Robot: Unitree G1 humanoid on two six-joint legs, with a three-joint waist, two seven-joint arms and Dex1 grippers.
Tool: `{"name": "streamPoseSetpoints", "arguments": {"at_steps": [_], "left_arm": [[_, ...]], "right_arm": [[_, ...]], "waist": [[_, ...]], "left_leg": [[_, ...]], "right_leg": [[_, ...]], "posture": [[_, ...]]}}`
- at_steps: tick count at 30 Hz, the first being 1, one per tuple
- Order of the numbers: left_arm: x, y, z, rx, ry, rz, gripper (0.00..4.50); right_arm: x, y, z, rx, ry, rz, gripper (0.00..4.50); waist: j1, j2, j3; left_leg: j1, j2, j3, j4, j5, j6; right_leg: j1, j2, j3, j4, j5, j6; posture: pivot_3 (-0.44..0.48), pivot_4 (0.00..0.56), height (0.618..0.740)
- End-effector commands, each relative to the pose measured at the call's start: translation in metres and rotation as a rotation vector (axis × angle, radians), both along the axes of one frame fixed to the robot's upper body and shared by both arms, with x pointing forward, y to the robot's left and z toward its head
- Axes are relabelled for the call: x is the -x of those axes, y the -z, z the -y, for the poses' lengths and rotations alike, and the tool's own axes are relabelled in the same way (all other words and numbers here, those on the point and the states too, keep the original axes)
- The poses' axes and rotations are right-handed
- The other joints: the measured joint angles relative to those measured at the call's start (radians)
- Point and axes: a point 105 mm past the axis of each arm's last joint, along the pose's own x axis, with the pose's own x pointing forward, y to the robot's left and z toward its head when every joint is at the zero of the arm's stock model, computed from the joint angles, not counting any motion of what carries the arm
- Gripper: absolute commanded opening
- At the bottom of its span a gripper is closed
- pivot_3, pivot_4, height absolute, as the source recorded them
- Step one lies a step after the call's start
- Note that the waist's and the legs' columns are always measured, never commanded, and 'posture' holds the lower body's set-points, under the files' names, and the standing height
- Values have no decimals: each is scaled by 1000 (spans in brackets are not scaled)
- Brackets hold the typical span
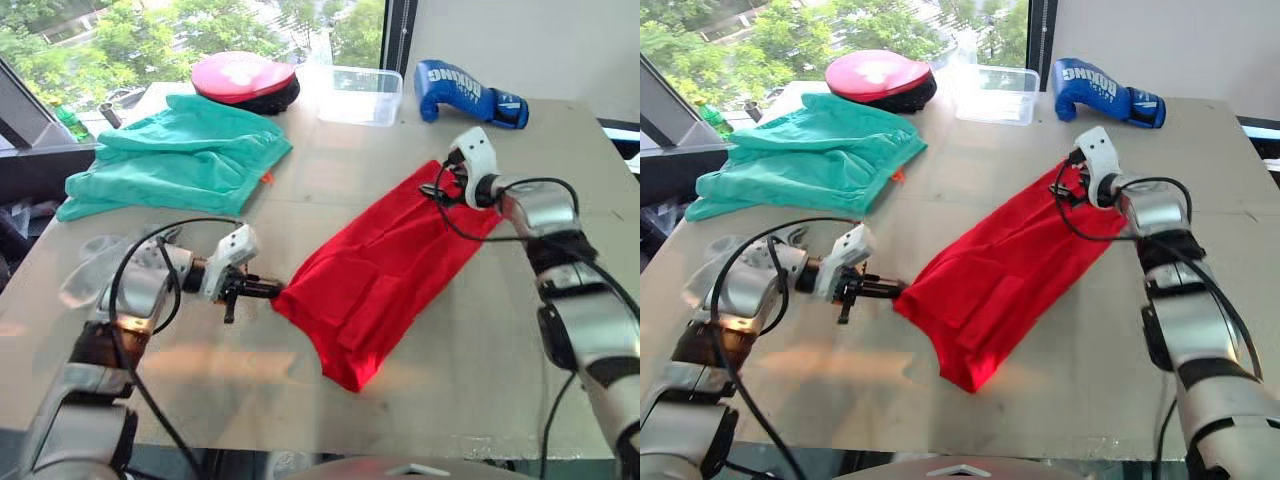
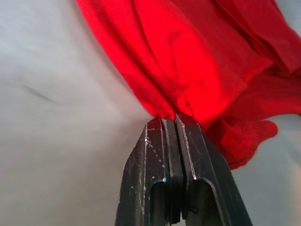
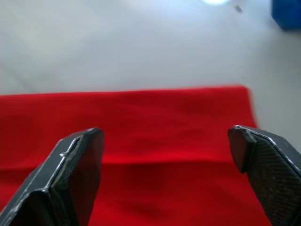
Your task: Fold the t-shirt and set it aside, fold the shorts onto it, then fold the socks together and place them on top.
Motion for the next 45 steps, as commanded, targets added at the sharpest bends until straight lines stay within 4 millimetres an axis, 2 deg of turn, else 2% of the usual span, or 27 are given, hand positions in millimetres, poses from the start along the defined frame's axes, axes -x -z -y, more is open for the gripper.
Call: {"name": "streamPoseSetpoints", "arguments": {"at_steps": [1, 4, 8, 17, 22, 27, 30, 34, 35, 38, 45], "left_arm": [[18, 3, 5, 7, 2, -31, 96], [25, 5, 9, 13, -6, -32, 96], [26, 9, 10, 23, -42, -23, 96], [33, 16, 15, 50, -73, -20, 96], [37, 18, 17, 59, -91, -15, 96], [39, 17, 18, 66, -111, -8, 96], [39, 17, 22, 70, -116, -6, 0], [38, 14, 26, 74, -120, -4, 0], [38, 13, 27, 75, -120, -3, 0], [40, 10, 28, 78, -120, -6, 0], [48, 6, 27, 84, -120, -21, 0]], "right_arm": [[-15, -18, -5, -83, 79, 34, 4468], [-19, -19, -13, -106, 104, 36, 4468], [-20, -19, -34, -117, 58, 55, 4468], [-17, -6, -68, -123, 29, 39, 4468], [-17, 5, -71, -136, 89, 6, 4468], [-13, 18, -78, -127, 77, -33, 4468], [-10, 27, -83, -95, 59, -49, 3571], [-6, 37, -89, -49, 24, -72, 1729], [-5, 38, -89, -47, 24, -78, 1117], [-5, 40, -89, -38, 31, -84, 72], [-7, 36, -88, -13, 27, -44, 72]], "waist": [[-1, 0, 0], [2, 0, 0], [2, 0, 0], [2, 1, 0], [2, 1, 0], [1, 1, 0], [1, 1, 0], [2, 1, 0], [2, 1, 0], [1, 1, 0], [0, 1, 0]], "left_leg": [[0, 0, 1, 0, 0, 0], [1, 1, 0, 0, 0, 0], [1, 0, 0, 0, 0, 0], [1, 0, 0, 0, 0, 0], [1, 0, 0, 0, 0, -1], [1, -1, 0, -1, 0, -1], [1, -1, 0, -1, 0, -1], [1, -2, 0, -1, 0, -1], [1, -2, 0, -1, 0, -1], [1, -2, 0, -1, 0, -1], [1, -2, -1, -1, 0, -1]], "right_leg": [[0, 0, 0, 0, 0, 0], [0, 0, 0, 1, 0, 0], [0, -1, 0, 1, 0, 0], [0, -3, -1, 2, 0, 0], [0, -8, -1, 1, 0, 0], [0, -10, -2, 1, 0, 0], [0, -10, -2, 1, 0, 0], [0, -10, -2, 1, 0, 0], [0, -10, -2, 1, 0, 0], [1, -11, -3, 1, 0, 0], [1, -11, -3, 1, 0, 0]], "posture": [[0, 150, 735], [0, 150, 735], [0, 150, 735], [0, 150, 735], [0, 150, 735], [0, 150, 735], [0, 150, 735], [0, 150, 735], [0, 150, 735], [0, 150, 735], [0, 150, 735]]}}
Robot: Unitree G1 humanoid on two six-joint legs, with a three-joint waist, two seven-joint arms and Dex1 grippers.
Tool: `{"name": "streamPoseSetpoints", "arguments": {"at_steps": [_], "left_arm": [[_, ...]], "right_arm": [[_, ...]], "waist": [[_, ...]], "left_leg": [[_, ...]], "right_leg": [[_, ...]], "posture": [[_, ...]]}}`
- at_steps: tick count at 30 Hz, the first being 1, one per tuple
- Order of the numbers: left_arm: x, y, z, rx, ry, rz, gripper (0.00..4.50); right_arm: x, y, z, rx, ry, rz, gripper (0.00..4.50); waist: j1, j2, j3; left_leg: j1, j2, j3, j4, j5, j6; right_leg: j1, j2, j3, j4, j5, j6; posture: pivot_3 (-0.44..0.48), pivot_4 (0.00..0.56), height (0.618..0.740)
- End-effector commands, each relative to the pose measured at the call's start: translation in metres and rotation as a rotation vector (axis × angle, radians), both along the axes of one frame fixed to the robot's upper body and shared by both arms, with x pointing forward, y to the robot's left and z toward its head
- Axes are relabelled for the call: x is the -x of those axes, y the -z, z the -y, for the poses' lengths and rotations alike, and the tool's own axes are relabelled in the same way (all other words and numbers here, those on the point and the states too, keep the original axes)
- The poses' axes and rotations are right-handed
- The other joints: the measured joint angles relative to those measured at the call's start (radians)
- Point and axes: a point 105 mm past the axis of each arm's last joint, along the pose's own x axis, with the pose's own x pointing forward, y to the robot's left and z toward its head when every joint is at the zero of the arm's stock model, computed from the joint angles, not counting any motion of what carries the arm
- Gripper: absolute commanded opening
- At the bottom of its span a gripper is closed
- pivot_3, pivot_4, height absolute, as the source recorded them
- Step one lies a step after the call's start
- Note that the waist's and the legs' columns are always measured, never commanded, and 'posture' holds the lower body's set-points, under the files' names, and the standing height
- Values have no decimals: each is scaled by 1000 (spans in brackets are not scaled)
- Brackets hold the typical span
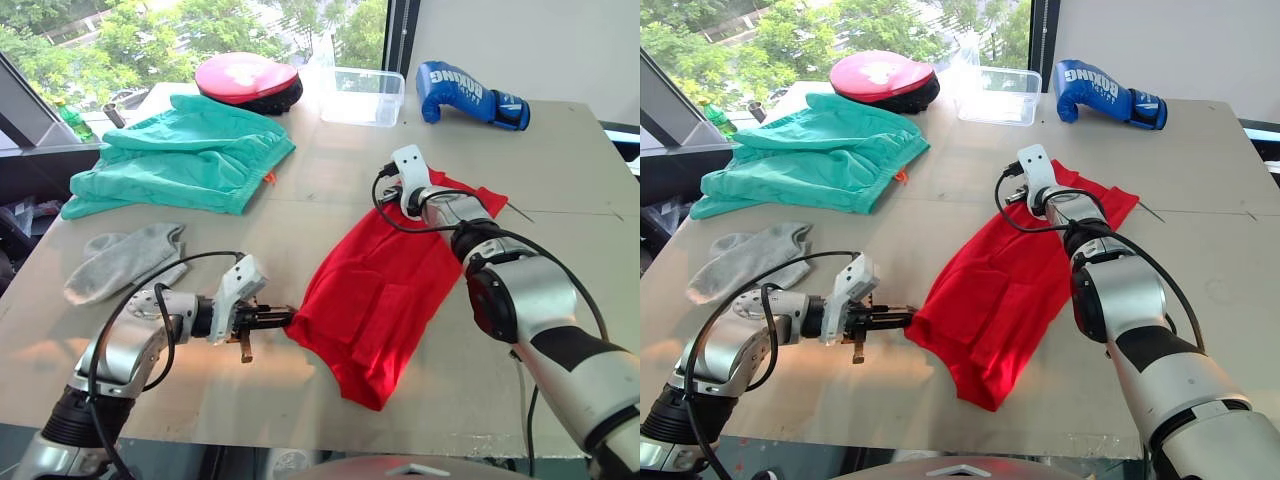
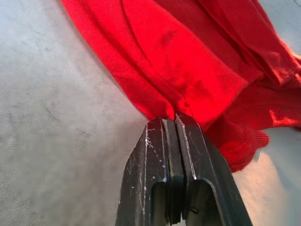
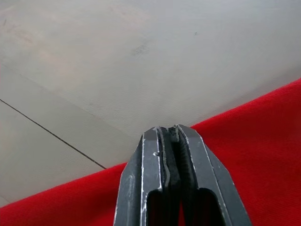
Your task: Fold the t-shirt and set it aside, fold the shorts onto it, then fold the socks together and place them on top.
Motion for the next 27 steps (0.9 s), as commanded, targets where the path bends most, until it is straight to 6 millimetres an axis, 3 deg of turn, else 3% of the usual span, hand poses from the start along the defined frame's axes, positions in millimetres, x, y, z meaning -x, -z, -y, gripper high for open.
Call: {"name": "streamPoseSetpoints", "arguments": {"at_steps": [1, 7, 14, 22, 27], "left_arm": [[10, -6, 3, 14, 29, -11, 0], [39, -3, 11, 29, 109, -119, 0], [54, 4, 21, 38, 189, -201, 0], [69, 12, 29, 54, 267, -282, 0], [70, 14, 32, 68, 292, -286, 0]], "right_arm": [[-2, -8, -2, -1, -19, 45, 72], [0, -22, -14, -58, -127, 81, 72], [15, -40, -43, -140, -366, 85, 72], [33, -43, -69, -139, -559, 71, 72], [40, -30, -81, -67, -610, 72, 72]], "waist": [[0, 0, 0], [-7, 0, 0], [-16, 0, 0], [-23, 1, 0], [-23, 1, 0]], "left_leg": [[0, 0, 0, 0, 0, 0], [0, 0, 0, -1, 0, 0], [0, 0, -1, -2, 0, 0], [0, 0, -1, -2, 0, 0], [0, 0, -1, -2, 0, 0]], "right_leg": [[0, 0, 0, 0, 0, 0], [0, 0, 0, 0, 0, 0], [0, 0, -1, -1, 0, 0], [0, 0, -1, -1, 0, 0], [0, 0, -1, -1, 0, 0]], "posture": [[0, 150, 735], [0, 150, 735], [0, 150, 735], [0, 150, 735], [0, 150, 735]]}}
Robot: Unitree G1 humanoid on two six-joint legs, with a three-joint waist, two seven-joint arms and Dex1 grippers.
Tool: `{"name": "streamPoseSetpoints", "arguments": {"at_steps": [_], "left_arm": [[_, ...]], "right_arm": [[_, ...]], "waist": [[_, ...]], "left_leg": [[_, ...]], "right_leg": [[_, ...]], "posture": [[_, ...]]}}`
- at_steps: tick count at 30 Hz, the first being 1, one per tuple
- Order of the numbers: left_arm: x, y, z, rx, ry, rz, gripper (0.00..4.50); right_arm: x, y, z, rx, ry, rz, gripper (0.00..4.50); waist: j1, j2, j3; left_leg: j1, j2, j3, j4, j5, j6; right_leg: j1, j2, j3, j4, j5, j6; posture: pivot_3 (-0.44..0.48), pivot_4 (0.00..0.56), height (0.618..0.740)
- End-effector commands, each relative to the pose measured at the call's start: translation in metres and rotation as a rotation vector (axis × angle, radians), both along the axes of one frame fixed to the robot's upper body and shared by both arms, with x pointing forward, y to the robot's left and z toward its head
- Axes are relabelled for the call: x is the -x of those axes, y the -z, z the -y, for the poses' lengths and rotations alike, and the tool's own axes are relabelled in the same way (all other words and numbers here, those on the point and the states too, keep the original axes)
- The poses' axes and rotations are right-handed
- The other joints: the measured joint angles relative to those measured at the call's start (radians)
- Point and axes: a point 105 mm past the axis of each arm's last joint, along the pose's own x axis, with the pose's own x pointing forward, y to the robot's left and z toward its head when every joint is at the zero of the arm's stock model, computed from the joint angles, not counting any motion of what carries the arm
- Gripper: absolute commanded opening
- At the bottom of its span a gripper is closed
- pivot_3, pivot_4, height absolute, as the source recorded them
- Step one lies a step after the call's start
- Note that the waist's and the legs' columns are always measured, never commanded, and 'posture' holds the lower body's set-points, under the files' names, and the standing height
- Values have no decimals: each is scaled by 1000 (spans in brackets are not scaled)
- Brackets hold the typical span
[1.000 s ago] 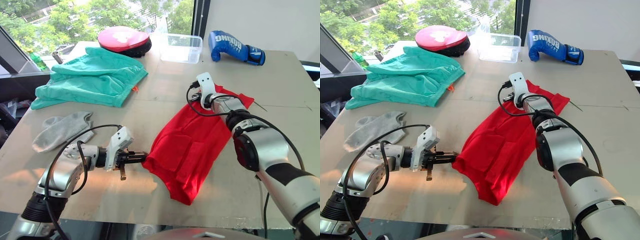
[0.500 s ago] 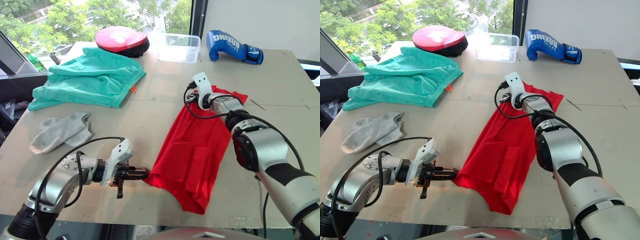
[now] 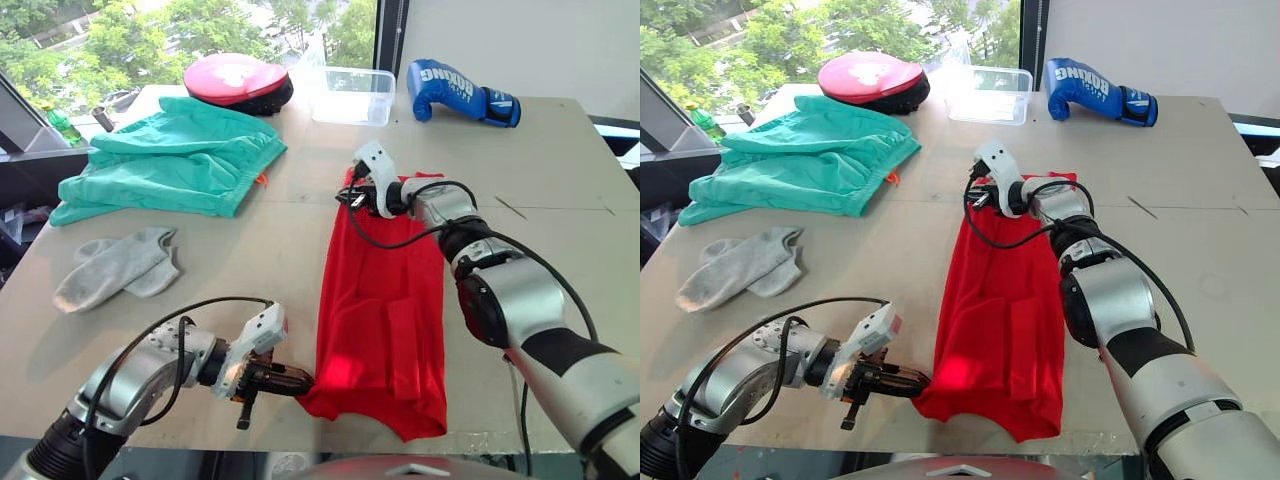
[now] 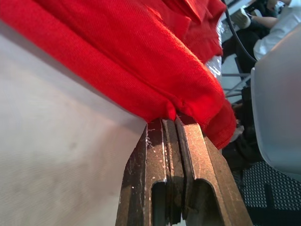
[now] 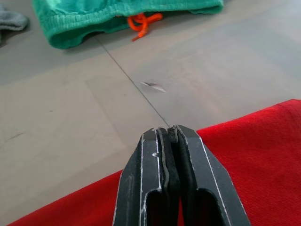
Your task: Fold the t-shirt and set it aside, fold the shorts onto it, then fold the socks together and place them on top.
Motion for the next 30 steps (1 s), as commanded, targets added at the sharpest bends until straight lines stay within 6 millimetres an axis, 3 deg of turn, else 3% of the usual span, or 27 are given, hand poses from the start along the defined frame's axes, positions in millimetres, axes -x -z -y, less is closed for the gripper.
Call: {"name": "streamPoseSetpoints", "arguments": {"at_steps": [1, 2, 5, 8, 11, 12, 16, 21, 26, 30], "left_arm": [[5, -5, 5, 38, 51, 1, 0], [6, -6, 5, 42, 64, 0, 356], [6, -5, 4, 38, 64, 8, 1349], [-2, -4, 1, 26, 3, 50, 2789], [-4, -9, -6, 32, -7, 69, 4292], [-3, -12, -9, 36, -6, 76, 4500], [2, -25, -20, 41, 22, 115, 4500], [-2, -36, -38, -24, 111, 294, 4500], [-34, -47, -32, -45, 241, 637, 4500], [-45, -47, -19, -24, 399, 812, 4500]], "right_arm": [[4, -1, -9, 38, -46, 64, 72], [6, 3, -11, 49, -54, 60, 14], [8, 7, -15, 51, -60, 64, 964], [6, 3, -13, 21, -46, 84, 2415], [2, -17, -4, -79, -30, 124, 3973], [1, -24, 1, -119, -37, 134, 4448], [15, -42, 28, -203, -136, 159, 4448], [60, -46, 81, -183, -219, 236, 4448], [120, -29, 126, -113, -340, 216, 4448], [156, -6, 150, 12, -399, 141, 4448]], "waist": [[0, 0, 0], [0, 0, 0], [0, 0, 0], [0, 0, 0], [4, 1, 0], [6, 1, 0], [10, 0, 0], [29, 1, 1], [36, 3, 1], [35, 3, 1]], "left_leg": [[0, 0, 0, 0, 0, 0], [0, 0, 0, 0, 0, 0], [0, 0, 0, 0, 0, 0], [0, 0, 0, 0, 0, 0], [0, -1, 0, 0, 0, 0], [0, -1, 0, 0, 0, 0], [0, -1, -2, 1, 1, -2], [-1, -1, -5, -4, 1, -2], [0, -1, -5, -11, 2, -3], [1, 0, -2, -12, 0, 1]], "right_leg": [[0, 0, 0, 0, 0, 0], [0, 0, 0, 0, 0, 0], [0, 0, 0, 0, 0, 0], [0, 0, 0, 0, 0, 0], [0, -2, -1, 0, 0, 0], [1, -3, -1, 0, 0, 0], [2, -5, -5, 0, 0, -1], [3, -7, -6, -5, -1, -4], [3, -5, -7, -10, -2, -5], [5, -2, -8, -13, -2, -4]], "posture": [[0, 150, 735], [0, 150, 735], [0, 150, 735], [0, 150, 735], [0, 150, 735], [0, 150, 735], [0, 150, 735], [0, 150, 735], [0, 150, 735], [0, 150, 735]]}}
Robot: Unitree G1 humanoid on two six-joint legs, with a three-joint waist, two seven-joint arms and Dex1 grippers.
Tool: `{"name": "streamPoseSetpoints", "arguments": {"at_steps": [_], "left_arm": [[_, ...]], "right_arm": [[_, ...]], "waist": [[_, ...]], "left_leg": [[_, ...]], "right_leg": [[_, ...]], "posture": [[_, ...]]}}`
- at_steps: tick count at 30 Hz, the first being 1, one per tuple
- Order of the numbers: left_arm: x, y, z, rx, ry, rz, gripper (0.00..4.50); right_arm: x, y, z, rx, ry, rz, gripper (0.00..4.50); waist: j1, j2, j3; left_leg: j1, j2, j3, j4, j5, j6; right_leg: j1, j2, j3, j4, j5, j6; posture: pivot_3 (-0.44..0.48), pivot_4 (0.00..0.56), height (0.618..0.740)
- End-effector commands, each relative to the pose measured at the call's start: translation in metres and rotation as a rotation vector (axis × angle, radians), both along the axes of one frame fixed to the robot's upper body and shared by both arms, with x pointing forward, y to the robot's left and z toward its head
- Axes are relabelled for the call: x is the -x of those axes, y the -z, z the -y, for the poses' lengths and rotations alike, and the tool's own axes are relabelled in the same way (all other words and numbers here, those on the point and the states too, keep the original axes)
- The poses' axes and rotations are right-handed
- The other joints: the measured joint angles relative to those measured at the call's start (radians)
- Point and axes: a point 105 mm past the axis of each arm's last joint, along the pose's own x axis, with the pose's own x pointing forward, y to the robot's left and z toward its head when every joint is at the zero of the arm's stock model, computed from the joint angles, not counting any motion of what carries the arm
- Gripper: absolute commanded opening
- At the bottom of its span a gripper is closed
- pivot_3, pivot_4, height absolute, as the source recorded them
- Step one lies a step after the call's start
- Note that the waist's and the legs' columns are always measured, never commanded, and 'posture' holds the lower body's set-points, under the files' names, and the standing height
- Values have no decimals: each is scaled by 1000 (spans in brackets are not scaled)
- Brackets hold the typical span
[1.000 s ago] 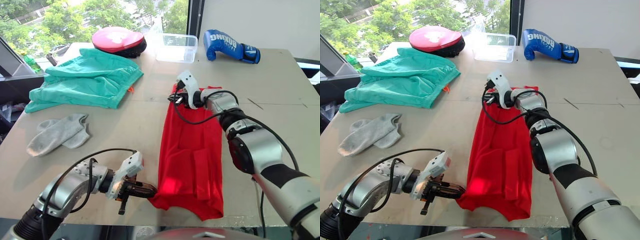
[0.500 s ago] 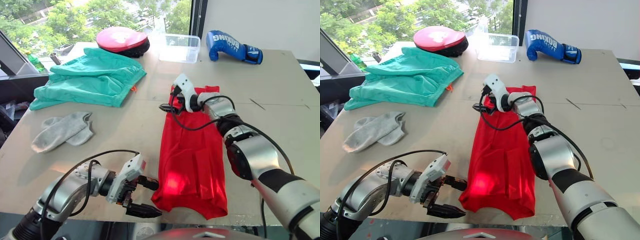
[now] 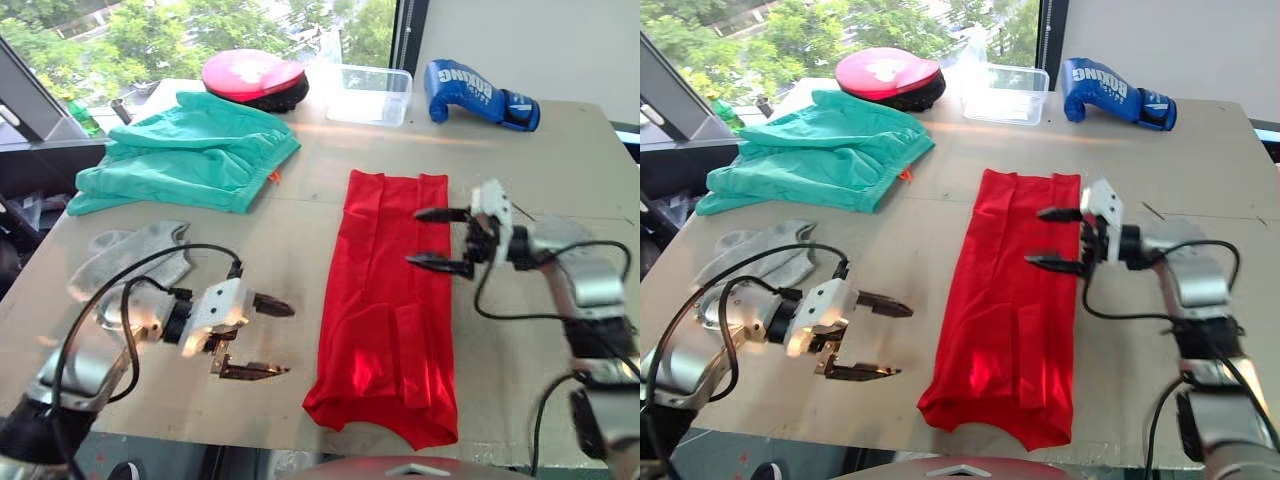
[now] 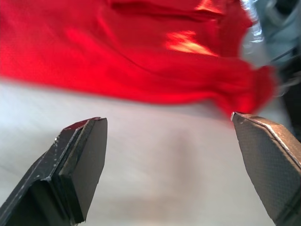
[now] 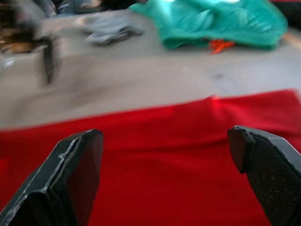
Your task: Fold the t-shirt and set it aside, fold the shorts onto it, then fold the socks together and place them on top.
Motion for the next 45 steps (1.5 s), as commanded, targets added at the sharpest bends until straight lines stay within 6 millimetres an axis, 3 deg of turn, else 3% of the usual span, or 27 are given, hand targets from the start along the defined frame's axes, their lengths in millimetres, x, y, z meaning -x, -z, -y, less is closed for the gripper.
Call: {"name": "streamPoseSetpoints", "arguments": {"at_steps": [1, 8, 14, 26, 28, 32, 37, 45], "left_arm": [[-3, 0, 12, -14, 167, 139, 4500], [13, 5, 38, -21, 502, 179, 4500], [29, 23, 29, -91, 688, 180, 4500], [28, 29, 52, -10, 724, 136, 4500], [22, 27, 54, -8, 700, 130, 4500], [16, 23, 53, -15, 666, 109, 4500], [18, 23, 49, -32, 671, 104, 4500], [23, 29, 45, -63, 727, 125, 4500]], "right_arm": [[33, 1, 8, 80, -92, 31, 4448], [91, 40, 23, 295, -264, 15, 4448], [130, 54, 23, 397, -467, 24, 4448], [133, 69, 1, 403, -593, 29, 4448], [131, 77, 6, 434, -581, -17, 4448], [136, 89, 16, 487, -593, -76, 2605], [134, 95, 8, 462, -572, -76, 184], [132, 96, 7, 423, -507, -87, 79]], "waist": [[5, 0, 0], [18, 0, 0], [19, 0, 0], [27, -1, 0], [28, -1, 0], [31, -1, 0], [30, -1, 0], [29, -2, -1]], "left_leg": [[0, 0, 0, 0, 0, 0], [0, 1, 0, 2, 0, 0], [4, 2, 0, 2, 0, 0], [0, 3, -4, 16, -1, 2], [0, 3, -5, 16, -1, 2], [0, 3, -5, 16, -1, 2], [1, 3, -5, 16, -1, 2], [1, 3, -5, 16, -1, 2]], "right_leg": [[0, 1, -1, -1, 0, 0], [2, 11, 2, -2, 0, 1], [4, 13, 3, -2, 0, 1], [8, 13, -1, 0, 0, 1], [8, 13, -1, 0, 0, 1], [8, 13, -1, 0, 0, 1], [8, 14, -1, 1, 0, 1], [8, 14, -1, 1, 0, 1]], "posture": [[0, 150, 735], [0, 150, 735], [0, 150, 735], [0, 150, 735], [0, 150, 735], [0, 150, 735], [0, 150, 735], [0, 150, 735]]}}
